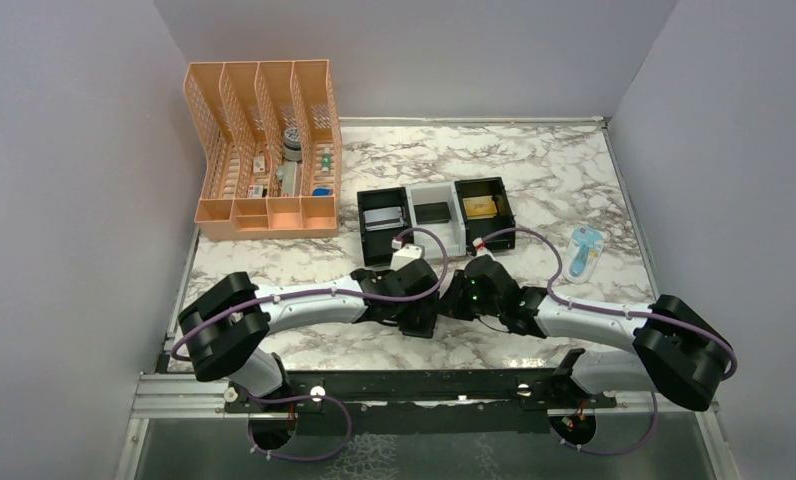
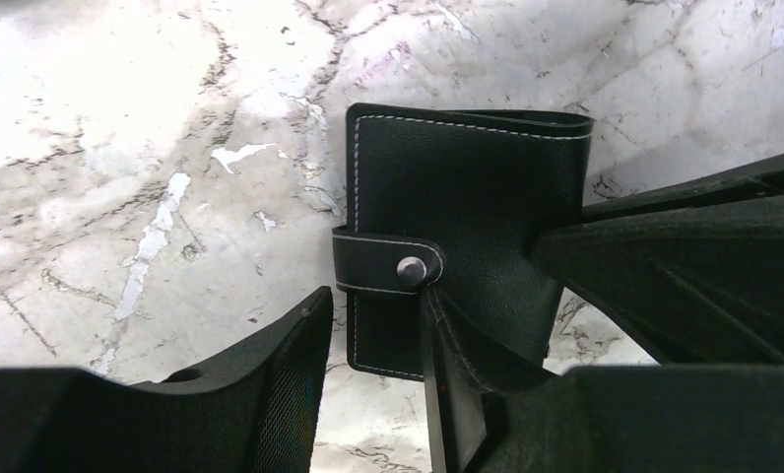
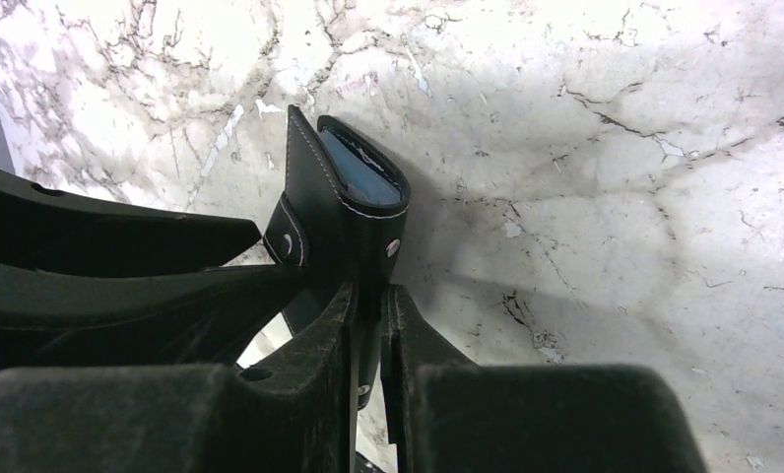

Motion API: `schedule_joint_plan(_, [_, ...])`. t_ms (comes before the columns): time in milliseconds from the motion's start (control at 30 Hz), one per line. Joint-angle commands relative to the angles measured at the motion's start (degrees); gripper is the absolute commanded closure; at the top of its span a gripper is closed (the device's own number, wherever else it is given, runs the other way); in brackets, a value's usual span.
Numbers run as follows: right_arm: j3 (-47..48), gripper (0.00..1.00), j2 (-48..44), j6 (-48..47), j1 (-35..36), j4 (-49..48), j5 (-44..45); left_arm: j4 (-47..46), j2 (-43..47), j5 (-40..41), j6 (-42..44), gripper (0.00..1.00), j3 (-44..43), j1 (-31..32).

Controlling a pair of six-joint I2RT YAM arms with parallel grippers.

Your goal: Take the credit cards out of the card holder

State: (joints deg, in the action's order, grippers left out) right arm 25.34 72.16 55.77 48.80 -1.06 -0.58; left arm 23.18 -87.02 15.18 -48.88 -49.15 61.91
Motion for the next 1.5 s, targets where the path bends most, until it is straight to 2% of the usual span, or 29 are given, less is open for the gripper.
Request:
schedule_joint_plan(0, [-0.11, 0.89, -1.14, -0.75, 0.07, 2.73, 2.52, 4.87, 2.12, 8.11, -1.71, 0.60, 1.55, -1.82])
schedule_joint_plan(367, [-0.12, 0.89, -1.17, -1.11, -0.10, 2.47, 1.50, 2.00, 4.70, 7.06, -0.78, 0.55, 1.88, -4.25])
schedule_joint_plan(567, [0.31, 0.89, -0.54, -1.33, -0.10, 2.37, 1.28, -9.77, 7.06, -2.89, 4.31, 0.38, 4.49, -3.13])
schedule_joint_plan(667, [0.31, 0.89, -0.53, -1.13, -0.13, 2.38, 1.57, -9.75, 4.12, -4.18, 6.43, 0.37, 2.43, -1.99])
schedule_joint_plan(933, [0.32, 0.89, -0.52, -1.18, -0.19, 2.65, 1.76, -2.78, -4.42, -0.36, 8.22, 0.45, -3.59, -0.29])
schedule_joint_plan(1200, [0.39, 0.89, -1.04, -1.08, -0.50, 3.28, 2.54, 3.32, -5.13, 5.38, 9.20, 0.68, -2.50, -0.05])
schedule_joint_plan(1467, [0.14, 0.89, -1.42, -0.91, -0.88, 3.95, 2.96, 6.29, -4.12, 7.72, 8.20, 0.72, -0.97, -0.08])
